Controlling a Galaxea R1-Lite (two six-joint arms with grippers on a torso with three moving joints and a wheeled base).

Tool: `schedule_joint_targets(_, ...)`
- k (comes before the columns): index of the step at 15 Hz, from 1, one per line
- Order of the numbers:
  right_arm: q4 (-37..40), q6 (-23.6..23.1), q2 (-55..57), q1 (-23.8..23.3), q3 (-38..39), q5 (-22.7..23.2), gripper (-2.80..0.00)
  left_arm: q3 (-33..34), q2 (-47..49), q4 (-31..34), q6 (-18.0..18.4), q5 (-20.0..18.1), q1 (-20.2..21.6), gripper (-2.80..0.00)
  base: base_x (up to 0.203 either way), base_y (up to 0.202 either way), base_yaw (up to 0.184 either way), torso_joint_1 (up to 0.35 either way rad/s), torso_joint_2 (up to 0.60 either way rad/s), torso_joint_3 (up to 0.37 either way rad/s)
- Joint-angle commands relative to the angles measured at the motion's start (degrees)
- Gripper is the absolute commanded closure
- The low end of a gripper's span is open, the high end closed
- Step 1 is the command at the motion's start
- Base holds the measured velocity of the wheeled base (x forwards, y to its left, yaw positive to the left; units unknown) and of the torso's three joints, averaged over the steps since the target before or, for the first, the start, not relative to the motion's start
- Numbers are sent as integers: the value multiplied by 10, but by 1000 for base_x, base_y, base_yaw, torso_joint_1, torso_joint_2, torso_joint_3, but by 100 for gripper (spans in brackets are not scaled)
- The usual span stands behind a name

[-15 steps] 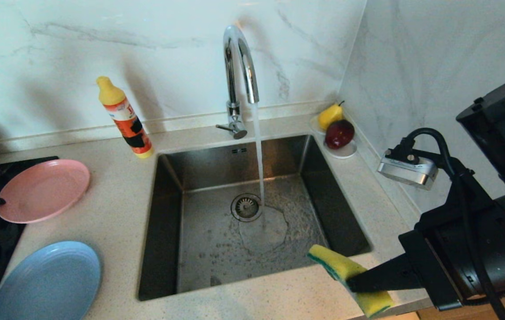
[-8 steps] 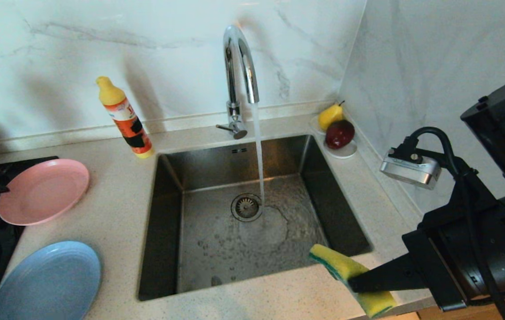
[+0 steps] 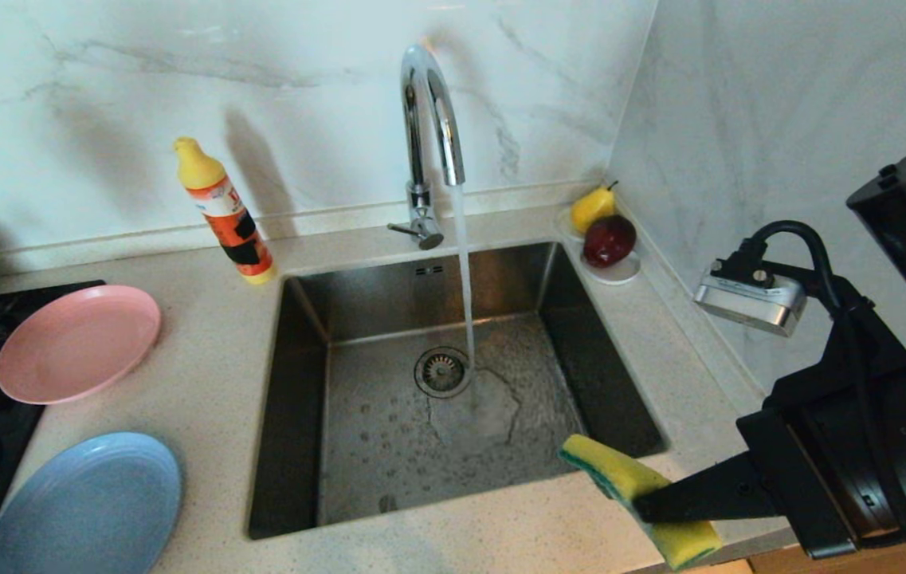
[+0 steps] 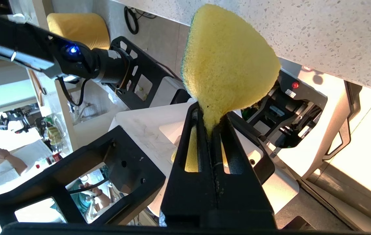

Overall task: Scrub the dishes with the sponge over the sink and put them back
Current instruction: Place the plate on the table, then wash the plate

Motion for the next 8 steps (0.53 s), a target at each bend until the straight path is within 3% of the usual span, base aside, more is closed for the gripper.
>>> schedule_joint_targets(1, 2, 2, 0, -11, 2, 1, 0, 39, -51, 14, 18, 0, -3, 0, 0, 0, 0, 0, 0, 0)
schedule_joint_targets(4, -1, 0, 1, -25, 16, 0, 0, 103, -83, 43, 122, -1, -4, 0, 0, 0, 0, 0, 0, 0)
schedule_joint_targets(8, -2, -1, 1, -39, 22, 2, 0, 174, -123, 47, 187, 0, -4, 0, 0, 0, 0, 0, 0, 0)
